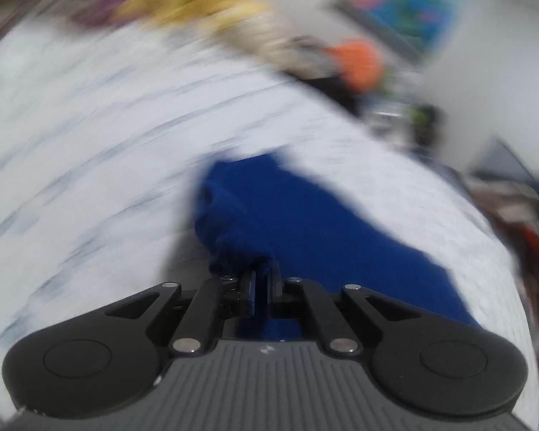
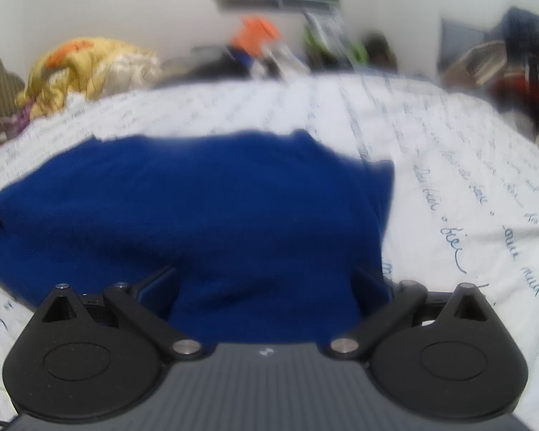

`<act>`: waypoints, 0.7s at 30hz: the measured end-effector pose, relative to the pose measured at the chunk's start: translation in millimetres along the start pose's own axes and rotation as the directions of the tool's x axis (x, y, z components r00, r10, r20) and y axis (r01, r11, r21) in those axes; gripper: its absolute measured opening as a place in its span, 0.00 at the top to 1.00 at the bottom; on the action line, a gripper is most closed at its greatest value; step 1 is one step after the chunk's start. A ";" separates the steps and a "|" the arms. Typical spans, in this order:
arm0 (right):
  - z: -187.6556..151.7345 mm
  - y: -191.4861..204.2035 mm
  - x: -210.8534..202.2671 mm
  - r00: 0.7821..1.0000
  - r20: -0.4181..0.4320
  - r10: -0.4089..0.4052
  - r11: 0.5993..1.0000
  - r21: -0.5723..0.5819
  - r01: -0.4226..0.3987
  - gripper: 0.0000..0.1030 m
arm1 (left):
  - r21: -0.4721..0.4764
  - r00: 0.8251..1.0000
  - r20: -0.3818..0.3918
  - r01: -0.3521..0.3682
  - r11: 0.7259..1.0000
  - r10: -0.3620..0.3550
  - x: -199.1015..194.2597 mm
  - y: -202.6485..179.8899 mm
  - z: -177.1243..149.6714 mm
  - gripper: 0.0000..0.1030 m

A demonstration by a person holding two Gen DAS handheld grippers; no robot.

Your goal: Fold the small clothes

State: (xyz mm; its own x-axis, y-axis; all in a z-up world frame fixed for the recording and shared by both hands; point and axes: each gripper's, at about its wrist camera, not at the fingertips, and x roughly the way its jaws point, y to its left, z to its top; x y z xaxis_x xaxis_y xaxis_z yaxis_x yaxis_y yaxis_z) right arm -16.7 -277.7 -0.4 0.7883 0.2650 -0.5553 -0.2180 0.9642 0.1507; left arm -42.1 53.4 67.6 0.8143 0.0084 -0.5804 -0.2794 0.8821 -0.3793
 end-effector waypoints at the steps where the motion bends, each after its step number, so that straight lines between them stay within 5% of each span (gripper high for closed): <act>1: 1.7 -9.3 -3.9 0.999 0.015 0.040 0.997 0.063 -0.041 0.00 | 0.102 0.998 0.027 0.047 0.994 -0.050 -3.3 -28.6 -2.5 0.96; 3: 4.7 -43.6 -15.9 0.980 0.095 0.173 0.940 0.279 -0.193 0.00 | 0.311 0.981 0.030 0.176 0.934 -0.194 -10.1 -83.5 -18.1 0.96; 6: 12.4 -95.7 -25.8 0.939 0.209 0.274 0.756 0.557 -0.345 0.00 | 0.489 0.925 -0.083 0.362 0.794 -0.370 -10.2 -136.9 -58.7 0.96; 8: 25.5 -111.0 -26.6 0.932 0.219 0.289 0.737 0.570 -0.362 0.00 | 0.532 0.901 -0.156 0.421 0.734 -0.404 -4.2 -155.1 -85.6 0.96; 11: 45.4 -119.5 -18.1 0.929 0.166 0.330 0.752 0.549 -0.366 0.00 | 0.541 0.895 -0.209 0.442 0.715 -0.394 8.1 -163.2 -108.4 0.96; 15: 63.1 -129.3 18.5 0.842 0.057 0.536 0.655 0.601 -0.457 0.00 | 0.538 0.893 -0.212 0.445 0.716 -0.396 7.8 -162.4 -110.7 0.96; 21: 75.4 -138.0 71.7 0.808 -0.059 0.586 0.611 0.687 -0.393 0.00 | 0.605 0.875 -0.174 0.457 0.652 -0.451 -6.5 -168.0 -111.9 0.96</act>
State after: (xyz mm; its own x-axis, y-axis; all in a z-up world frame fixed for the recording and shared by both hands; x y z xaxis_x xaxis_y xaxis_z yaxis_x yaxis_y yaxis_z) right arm 113.4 -391.6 0.7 0.4753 0.7790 -0.4090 -0.0477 0.4870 0.8721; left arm -57.4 -147.5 54.5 0.7503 -0.4729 -0.4620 0.4977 0.8640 -0.0760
